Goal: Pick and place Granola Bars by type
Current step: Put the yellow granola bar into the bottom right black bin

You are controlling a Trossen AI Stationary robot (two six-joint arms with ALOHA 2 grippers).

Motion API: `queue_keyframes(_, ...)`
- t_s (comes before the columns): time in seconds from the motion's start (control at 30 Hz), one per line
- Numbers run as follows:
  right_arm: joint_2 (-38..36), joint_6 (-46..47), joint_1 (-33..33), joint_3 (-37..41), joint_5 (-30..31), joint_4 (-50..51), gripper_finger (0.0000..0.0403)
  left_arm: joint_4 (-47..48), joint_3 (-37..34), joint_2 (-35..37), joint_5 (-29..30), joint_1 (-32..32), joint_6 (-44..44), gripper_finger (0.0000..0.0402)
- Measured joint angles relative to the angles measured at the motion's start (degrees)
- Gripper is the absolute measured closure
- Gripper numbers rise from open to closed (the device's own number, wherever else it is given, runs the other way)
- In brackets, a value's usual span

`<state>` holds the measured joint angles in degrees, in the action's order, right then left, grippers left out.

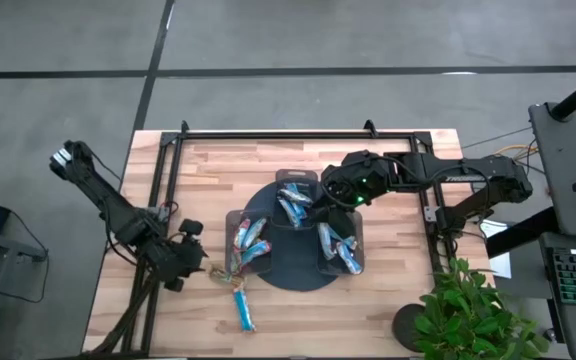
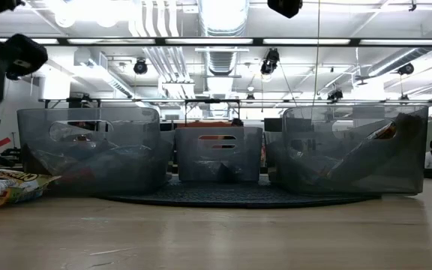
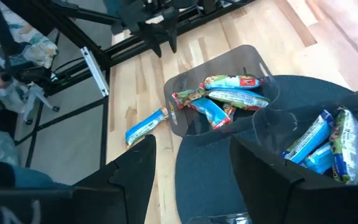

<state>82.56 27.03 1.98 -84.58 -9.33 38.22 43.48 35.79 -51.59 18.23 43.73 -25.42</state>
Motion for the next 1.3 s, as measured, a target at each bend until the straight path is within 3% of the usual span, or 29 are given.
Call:
queue_keyframes(0.2, 0.0, 0.0, -0.04, 0.0, 0.53, 0.05, 0.0209, -5.66, -4.03, 0.11, 5.82, 2.14, -1.42, 0.025)
queue_keyframes(0.33, 0.0, 0.0, -0.02, 0.03, 0.51, 0.09, 0.0209, -12.5, -6.97, 0.11, 5.78, 3.35, -2.89, 0.025)
queue_keyframes(0.6, 0.0, 0.0, -0.02, 0.4, 0.51, 0.17, 0.0209, -14.98, -11.12, 0.09, 5.03, 3.86, 0.41, 0.025)
queue_keyframes(0.97, 0.0, 1.8, 0.0, 0.48, 2.32, 0.34, 0.0209, -25.87, -16.84, 0.07, 2.32, 3.86, 6.11, 0.025)
queue_keyframes(1.3, 0.0, 2.55, 0.0, 0.48, 3.55, 0.45, 0.0209, -27.77, -17.39, -1.01, 3.42, 3.84, 9.28, 0.025)
